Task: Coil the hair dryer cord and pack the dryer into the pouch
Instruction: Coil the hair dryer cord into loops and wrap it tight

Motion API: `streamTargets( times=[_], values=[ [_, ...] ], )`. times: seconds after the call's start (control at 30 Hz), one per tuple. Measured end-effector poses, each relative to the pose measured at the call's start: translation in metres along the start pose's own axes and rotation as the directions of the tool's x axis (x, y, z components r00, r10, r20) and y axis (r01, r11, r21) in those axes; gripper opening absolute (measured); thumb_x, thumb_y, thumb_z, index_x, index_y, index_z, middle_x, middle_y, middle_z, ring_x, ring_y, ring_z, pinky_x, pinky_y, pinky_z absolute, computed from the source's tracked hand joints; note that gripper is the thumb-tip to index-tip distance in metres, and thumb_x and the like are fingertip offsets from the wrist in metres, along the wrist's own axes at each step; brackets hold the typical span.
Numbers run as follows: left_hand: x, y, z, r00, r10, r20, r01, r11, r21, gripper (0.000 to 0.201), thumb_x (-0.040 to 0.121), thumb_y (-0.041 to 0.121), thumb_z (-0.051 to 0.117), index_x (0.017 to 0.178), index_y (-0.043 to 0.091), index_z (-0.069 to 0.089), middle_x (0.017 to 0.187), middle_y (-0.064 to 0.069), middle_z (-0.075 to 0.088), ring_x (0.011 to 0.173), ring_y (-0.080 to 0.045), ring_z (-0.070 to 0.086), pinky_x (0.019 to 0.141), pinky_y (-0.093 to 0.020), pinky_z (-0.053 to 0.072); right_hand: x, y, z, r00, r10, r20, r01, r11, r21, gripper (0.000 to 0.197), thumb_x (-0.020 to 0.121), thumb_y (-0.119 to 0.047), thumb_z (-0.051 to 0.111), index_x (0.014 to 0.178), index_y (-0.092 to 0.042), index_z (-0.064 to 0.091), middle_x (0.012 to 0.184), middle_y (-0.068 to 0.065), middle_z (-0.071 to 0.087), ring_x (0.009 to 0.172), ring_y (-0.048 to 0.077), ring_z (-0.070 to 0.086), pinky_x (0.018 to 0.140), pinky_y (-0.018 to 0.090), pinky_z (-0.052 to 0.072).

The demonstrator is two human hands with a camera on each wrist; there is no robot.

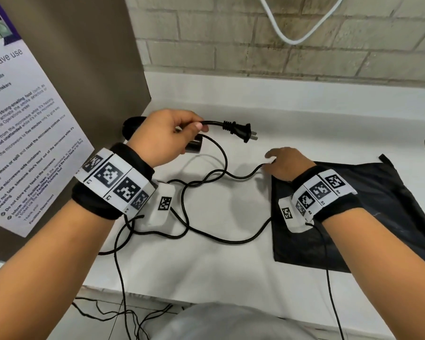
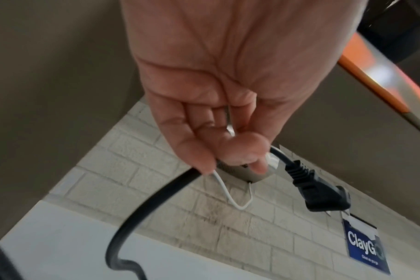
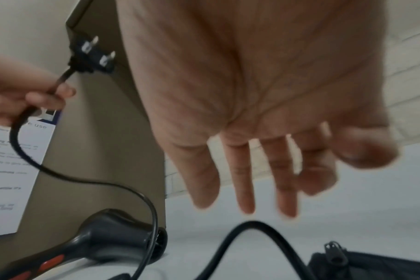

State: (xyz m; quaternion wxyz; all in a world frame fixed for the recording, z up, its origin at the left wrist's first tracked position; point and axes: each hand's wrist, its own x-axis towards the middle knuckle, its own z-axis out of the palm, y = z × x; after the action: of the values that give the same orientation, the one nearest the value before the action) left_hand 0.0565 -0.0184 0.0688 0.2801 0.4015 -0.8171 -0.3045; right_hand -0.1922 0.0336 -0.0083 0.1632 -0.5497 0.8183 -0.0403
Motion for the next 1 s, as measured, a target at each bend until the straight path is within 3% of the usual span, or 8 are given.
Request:
streamTargets(
  times=[0.07,0.13,0.23,0.37,0.47,0.67,0.87,1.0],
  values=[
    [-0.002,0.011,-0.003,0.999,0.028,0.040,-0.028,1.000,0.013,0.019,0.094,0.019,0.051,0.095,0.022,0.069,0.062,0.017,0.057,0.047,0.005,0.051,0.054,-0.006,0.039,0.000,-0.002,0.003,0.997,0.013,0.080,0.005,0.976,-0.220,0.044,0.092,-0.040,0.045,0.135,-0.032,0.041,0.138,0.002,0.042,0.129,0.031,0.034,0.103,0.043,0.032],
    [-0.005,0.020,-0.003,0.994,0.043,0.104,-0.048,0.998,0.039,0.018,0.093,0.020,0.053,0.095,0.022,0.070,0.066,0.016,0.065,0.060,0.003,0.060,0.061,-0.009,0.045,0.003,-0.003,0.006,0.991,-0.012,0.132,0.049,0.959,-0.281,0.031,0.093,-0.036,0.042,0.119,-0.024,0.053,0.123,0.004,0.052,0.123,0.029,0.043,0.101,0.042,0.035],
    [-0.010,0.025,0.005,0.980,0.068,0.185,-0.077,0.996,0.042,0.019,0.087,0.030,0.056,0.094,0.022,0.072,0.087,-0.004,0.073,0.085,-0.022,0.067,0.086,-0.035,0.051,0.007,-0.003,0.004,0.993,-0.086,0.079,0.090,0.995,-0.044,0.022,0.093,-0.017,0.043,0.094,-0.002,0.059,0.101,0.015,0.059,0.099,0.030,0.056,0.079,0.030,0.042],
    [-0.012,0.019,0.014,0.967,0.050,0.251,-0.096,0.980,0.176,0.015,0.090,0.025,0.056,0.089,0.028,0.071,0.067,0.000,0.063,0.058,-0.006,0.049,0.060,-0.019,0.038,0.009,0.000,-0.009,0.982,-0.066,-0.177,0.132,0.911,0.391,0.025,0.090,-0.009,0.043,0.084,0.006,0.062,0.076,0.017,0.059,0.064,0.031,0.055,0.058,0.029,0.043],
    [-0.007,0.009,0.020,0.972,-0.011,0.234,-0.048,0.968,0.246,0.018,0.091,0.027,0.054,0.094,0.024,0.071,0.082,-0.006,0.068,0.073,-0.016,0.056,0.070,-0.025,0.042,0.002,-0.004,-0.019,0.963,-0.090,-0.253,0.206,0.851,0.483,0.020,0.090,-0.010,0.045,0.081,-0.003,0.061,0.059,0.006,0.051,0.055,0.023,0.051,0.048,0.019,0.041],
    [0.007,-0.010,0.040,0.975,-0.122,0.187,0.046,0.929,0.368,0.020,0.092,0.030,0.052,0.098,0.022,0.070,0.087,0.003,0.062,0.082,-0.015,0.054,0.074,-0.022,0.036,-0.011,-0.021,-0.029,0.943,-0.239,-0.232,0.330,0.768,0.549,0.019,0.093,-0.013,0.044,0.081,-0.008,0.057,0.062,0.000,0.054,0.052,0.008,0.049,0.050,0.010,0.039],
    [0.034,-0.030,0.032,0.974,-0.226,0.014,0.212,0.931,0.297,0.022,0.092,0.018,0.047,0.098,0.014,0.068,0.090,-0.004,0.062,0.084,-0.022,0.054,0.072,-0.024,0.038,-0.011,-0.012,-0.026,0.949,-0.232,-0.213,0.305,0.842,0.444,0.020,0.093,-0.008,0.041,0.085,-0.015,0.058,0.067,-0.003,0.054,0.058,0.009,0.047,0.051,0.007,0.036],
    [0.054,-0.049,0.038,0.962,-0.272,0.003,0.265,0.937,0.230,0.023,0.091,0.012,0.047,0.097,0.005,0.068,0.096,-0.010,0.065,0.093,-0.026,0.060,0.080,-0.026,0.045,-0.012,-0.003,-0.024,0.960,-0.244,-0.137,0.277,0.897,0.344,0.019,0.094,-0.016,0.044,0.088,-0.012,0.061,0.085,0.005,0.058,0.075,0.021,0.051,0.062,0.019,0.039]
  ],
)
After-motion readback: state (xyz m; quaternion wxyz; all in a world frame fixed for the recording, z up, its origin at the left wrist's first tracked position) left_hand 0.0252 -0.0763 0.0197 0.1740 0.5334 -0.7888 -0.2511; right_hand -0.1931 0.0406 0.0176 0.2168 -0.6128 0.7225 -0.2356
